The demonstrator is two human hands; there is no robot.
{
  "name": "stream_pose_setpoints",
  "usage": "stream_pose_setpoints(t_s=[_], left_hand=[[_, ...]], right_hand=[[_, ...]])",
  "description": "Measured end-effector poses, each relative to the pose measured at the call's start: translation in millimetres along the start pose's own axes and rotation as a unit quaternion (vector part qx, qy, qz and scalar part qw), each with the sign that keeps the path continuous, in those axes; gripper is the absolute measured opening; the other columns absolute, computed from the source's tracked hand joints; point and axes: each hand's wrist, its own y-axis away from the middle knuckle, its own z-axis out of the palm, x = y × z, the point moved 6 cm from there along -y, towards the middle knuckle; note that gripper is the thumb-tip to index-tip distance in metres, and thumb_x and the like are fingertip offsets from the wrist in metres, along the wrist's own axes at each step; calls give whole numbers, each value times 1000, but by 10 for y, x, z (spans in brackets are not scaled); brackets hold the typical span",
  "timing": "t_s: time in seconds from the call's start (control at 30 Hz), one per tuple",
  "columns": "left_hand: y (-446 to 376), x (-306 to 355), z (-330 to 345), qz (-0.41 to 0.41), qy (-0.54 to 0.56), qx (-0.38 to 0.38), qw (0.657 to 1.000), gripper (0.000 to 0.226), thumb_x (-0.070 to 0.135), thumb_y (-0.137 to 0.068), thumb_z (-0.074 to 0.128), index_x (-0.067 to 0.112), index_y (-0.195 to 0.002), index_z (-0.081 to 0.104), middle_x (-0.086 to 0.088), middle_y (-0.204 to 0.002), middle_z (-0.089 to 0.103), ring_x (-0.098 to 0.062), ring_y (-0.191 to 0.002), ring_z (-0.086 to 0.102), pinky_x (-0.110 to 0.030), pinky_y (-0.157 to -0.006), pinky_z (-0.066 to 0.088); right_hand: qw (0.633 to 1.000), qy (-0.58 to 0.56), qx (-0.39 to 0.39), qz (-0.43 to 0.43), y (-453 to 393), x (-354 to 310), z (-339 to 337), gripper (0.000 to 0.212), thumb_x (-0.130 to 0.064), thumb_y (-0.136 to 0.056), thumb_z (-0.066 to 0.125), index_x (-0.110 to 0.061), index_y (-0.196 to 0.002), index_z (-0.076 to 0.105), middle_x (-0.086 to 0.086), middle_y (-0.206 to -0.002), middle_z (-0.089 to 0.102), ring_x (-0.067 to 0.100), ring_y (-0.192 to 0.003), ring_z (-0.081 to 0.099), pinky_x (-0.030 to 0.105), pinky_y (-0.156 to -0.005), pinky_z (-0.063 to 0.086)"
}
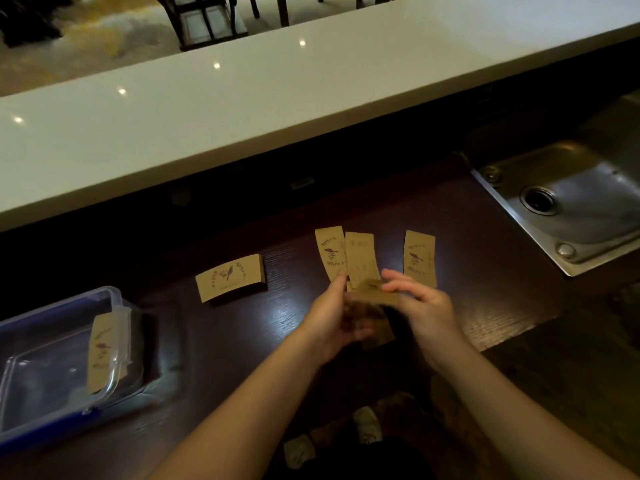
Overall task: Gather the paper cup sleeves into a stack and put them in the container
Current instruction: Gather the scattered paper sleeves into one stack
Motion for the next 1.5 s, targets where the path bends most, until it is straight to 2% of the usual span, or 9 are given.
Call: stream_pose_setpoints(t_s=[0.2, 0.37, 0.5, 0.7, 0.87, 1.03, 1.17, 1.37, 1.5], left_hand=[[31, 12, -105, -19, 31, -116, 993, 22, 24, -94, 53, 15, -102, 71, -9, -93, 74, -21, -77, 71, -30, -64, 59], [-27, 94, -354, 34, 37, -84, 995, 19, 15, -91, 57, 13, -107, 67, -7, -88, 76, -20, -79, 73, -33, -62, 59], [-78, 83, -602, 24, 61, -43, 997, 26, 20, -92, 55, 12, -116, 62, -14, -96, 74, -27, -85, 71, -39, -66, 58], [-76, -5, -760, -6, 119, -28, 993, 36, 23, -96, 44, 9, -129, 51, -26, -112, 69, -31, -91, 71, -39, -65, 58], [-81, -27, -774, -13, 132, -33, 991, 41, 23, -96, 40, 7, -134, 46, -27, -118, 64, -32, -91, 70, -42, -71, 54], [-79, -56, -780, -30, 129, -34, 991, 42, 26, -97, 40, 8, -134, 46, -27, -123, 62, -33, -96, 68, -43, -74, 54], [-70, -91, -774, -51, 99, -42, 993, 45, 38, -97, 41, 11, -131, 53, -24, -120, 65, -33, -99, 67, -44, -78, 54], [-45, -68, -525, -37, 47, -137, 989, 52, 57, -92, 41, 23, -122, 65, -9, -111, 73, -25, -94, 70, -37, -73, 58], [-81, -42, -525, -12, 32, -121, 992, 31, 19, -88, 60, 15, -120, 62, -11, -102, 74, -24, -88, 72, -35, -67, 59]], right_hand=[[983, 155, -85, -53, 45, 51, 252, 47, 6, -83, 65, -37, -71, 80, -13, -150, 38, 11, -135, 39, 39, -105, 45], [985, 167, 14, -34, -45, 68, 153, 47, 2, -84, 58, -41, -91, 72, -5, -125, 59, 9, -103, 58, 19, -75, 50], [891, 442, 97, -17, -176, 87, 48, 44, -35, -88, 62, -15, -128, 60, 10, -120, 57, 20, -101, 55, 26, -71, 42], [805, 591, 47, 25, -69, 304, 236, 66, -56, -79, 67, -8, -123, 54, 13, -127, 46, 30, -118, 42, 37, -93, 42], [838, 539, 62, 57, -42, 307, 174, 53, -40, -76, 75, -14, -118, 56, 10, -121, 50, 30, -114, 48, 40, -89, 47], [949, 256, 19, 181, -87, 257, 39, 20, -9, -78, 72, -15, -95, 63, 5, -93, 73, 18, -81, 67, 35, -67, 52], [984, 134, -58, 102, -50, 0, 76, 24, -7, -82, 70, -28, -94, 75, -8, -90, 77, 6, -88, 70, 24, -71, 51], [960, 256, -61, -93, -5, -82, 260, 46, -8, -84, 69, -51, -67, 74, -19, -137, 46, 3, -125, 34, 29, -104, 28], [944, 294, -95, -120, -22, 79, 382, 60, -6, -85, 66, -63, -67, 68, -26, -143, 33, -3, -130, 23, 28, -110, 19]])
